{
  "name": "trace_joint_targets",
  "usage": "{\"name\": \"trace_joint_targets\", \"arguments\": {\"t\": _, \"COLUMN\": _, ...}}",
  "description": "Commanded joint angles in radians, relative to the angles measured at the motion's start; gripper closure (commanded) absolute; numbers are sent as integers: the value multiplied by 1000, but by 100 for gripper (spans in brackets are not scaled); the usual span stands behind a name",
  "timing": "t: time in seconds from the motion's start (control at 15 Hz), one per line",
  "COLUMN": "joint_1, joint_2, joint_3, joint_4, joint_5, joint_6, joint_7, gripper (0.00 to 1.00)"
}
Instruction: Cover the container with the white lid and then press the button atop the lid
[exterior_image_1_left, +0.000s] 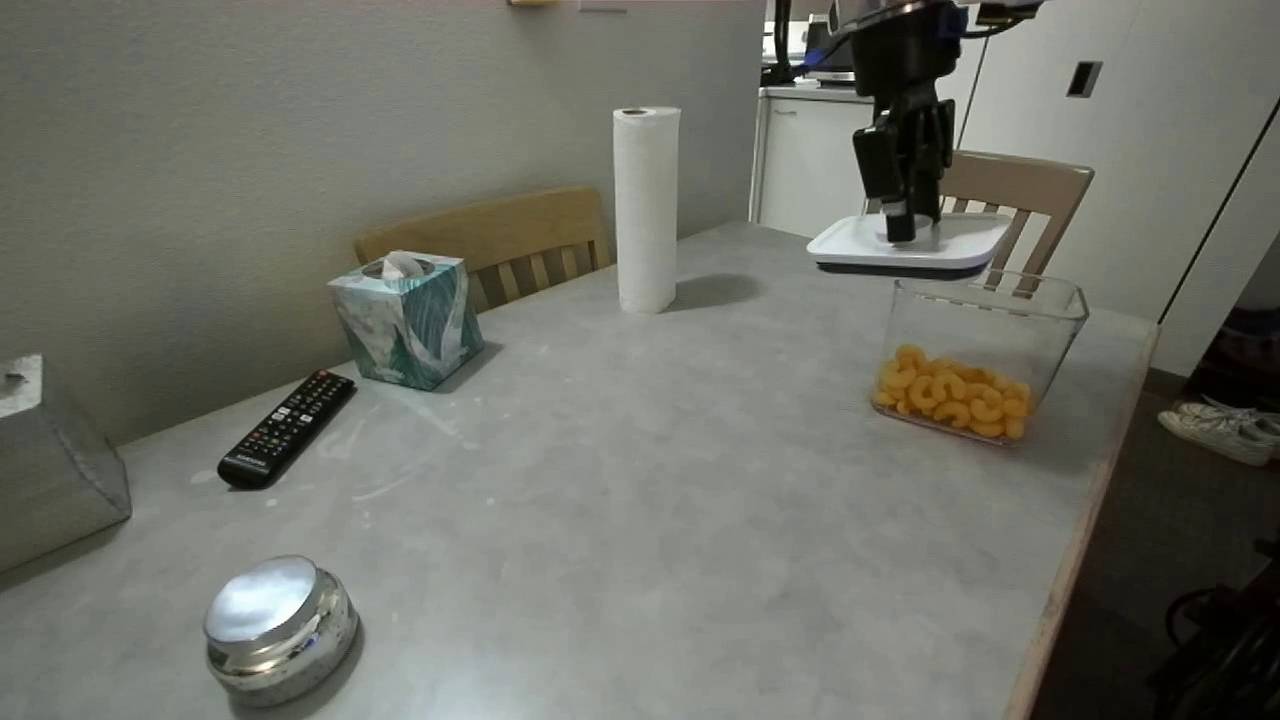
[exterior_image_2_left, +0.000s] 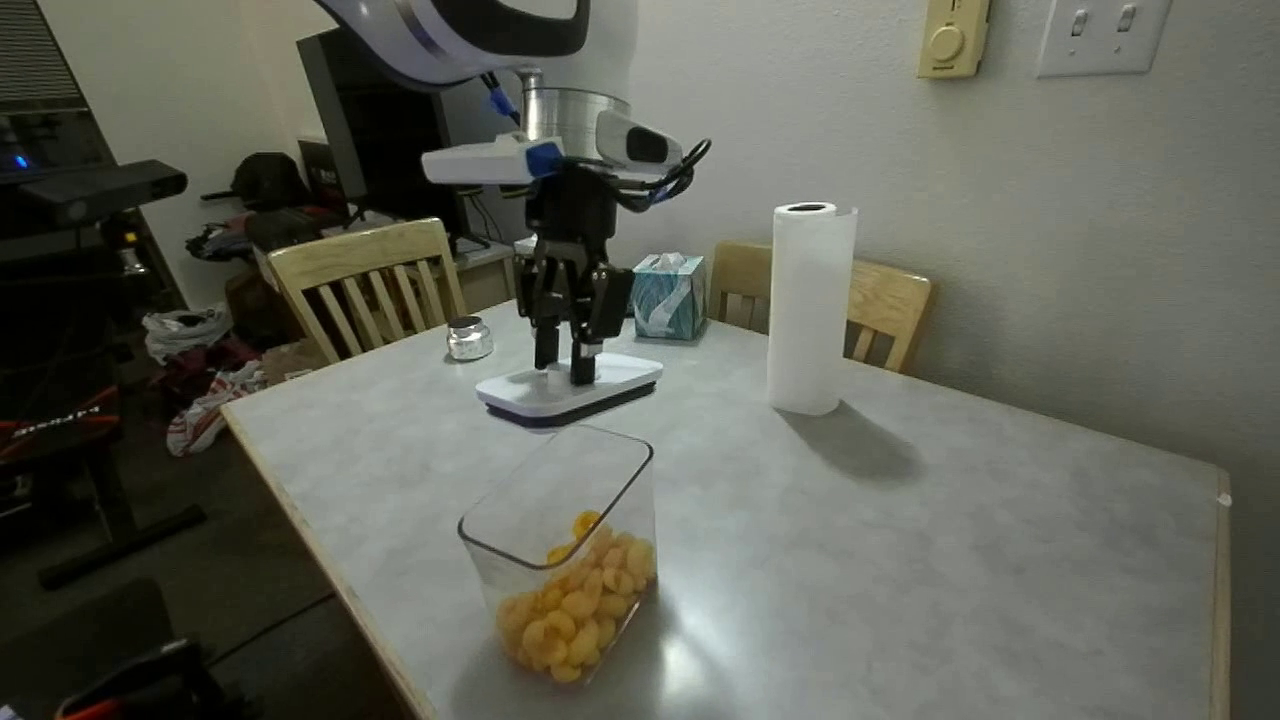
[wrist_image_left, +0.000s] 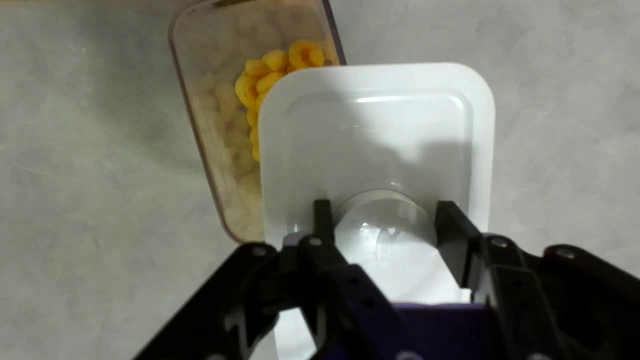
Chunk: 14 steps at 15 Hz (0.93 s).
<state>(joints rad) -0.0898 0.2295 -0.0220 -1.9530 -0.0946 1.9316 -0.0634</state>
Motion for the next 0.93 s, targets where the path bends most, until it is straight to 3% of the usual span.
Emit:
{"name": "trace_joint_targets", "arguments": {"t": 0.0, "joint_1": 2, "joint_2": -106, "joint_3": -20, "joint_4": -146, "joint_5": -1, "joint_6": 69, "joint_7": -13, "gripper": 72}}
{"name": "trace_joint_targets", "arguments": {"t": 0.4, "joint_1": -11, "joint_2": -180, "joint_3": -53, "joint_4": -287, "joint_5": -32, "joint_6": 241, "joint_7": -67, "gripper": 72}}
{"name": "trace_joint_targets", "arguments": {"t": 0.87, "joint_1": -35, "joint_2": -196, "joint_3": -102, "joint_4": -364, "joint_5": -45, "joint_6": 388, "joint_7": -186, "gripper": 72}}
